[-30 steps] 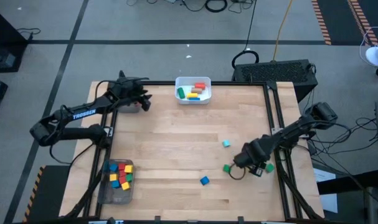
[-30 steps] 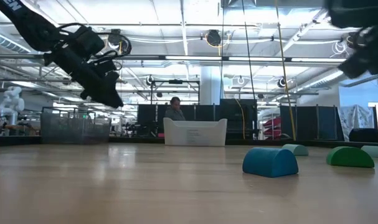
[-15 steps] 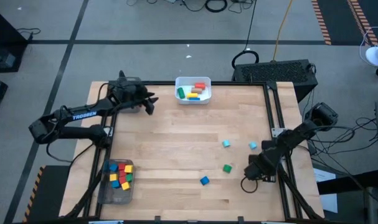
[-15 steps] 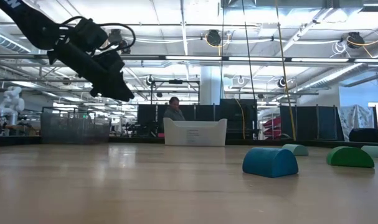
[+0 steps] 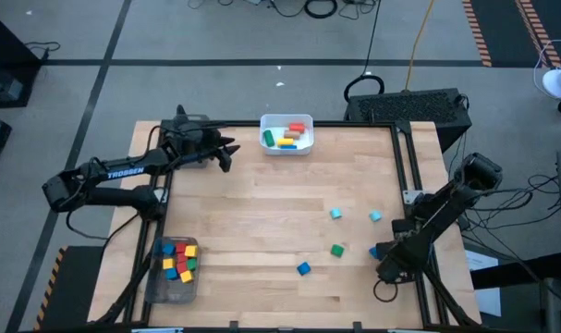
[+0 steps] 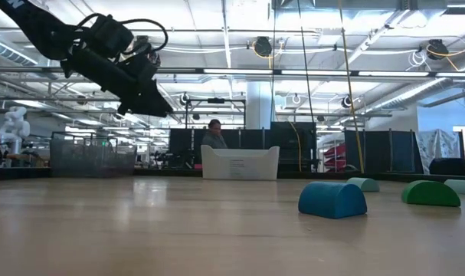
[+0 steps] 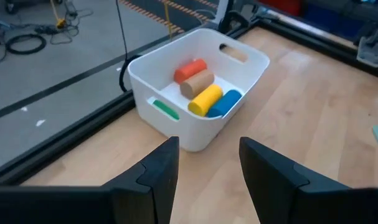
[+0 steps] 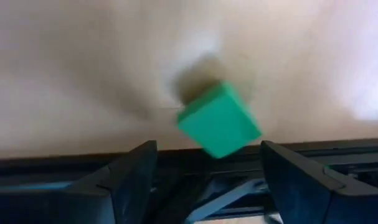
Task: Sort blocks by size
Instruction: Put the green semicircle block into the top black bin
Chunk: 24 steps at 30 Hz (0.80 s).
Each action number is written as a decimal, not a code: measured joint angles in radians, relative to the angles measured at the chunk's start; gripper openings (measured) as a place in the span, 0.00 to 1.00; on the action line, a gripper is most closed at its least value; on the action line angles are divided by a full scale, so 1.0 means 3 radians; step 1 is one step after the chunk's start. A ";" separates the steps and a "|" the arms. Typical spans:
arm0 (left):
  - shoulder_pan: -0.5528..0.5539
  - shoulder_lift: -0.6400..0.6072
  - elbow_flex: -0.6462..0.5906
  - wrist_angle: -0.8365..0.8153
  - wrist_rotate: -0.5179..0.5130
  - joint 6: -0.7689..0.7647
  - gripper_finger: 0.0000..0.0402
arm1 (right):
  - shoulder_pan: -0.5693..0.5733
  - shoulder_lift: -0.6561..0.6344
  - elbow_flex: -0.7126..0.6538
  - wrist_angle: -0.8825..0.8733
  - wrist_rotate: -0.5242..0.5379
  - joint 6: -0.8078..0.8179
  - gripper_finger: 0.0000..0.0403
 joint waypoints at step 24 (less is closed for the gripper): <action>-0.0517 0.0000 0.0000 0.0260 -0.0014 0.0036 0.43 | 0.0030 0.0000 -0.0269 0.0437 0.0203 -0.0037 0.38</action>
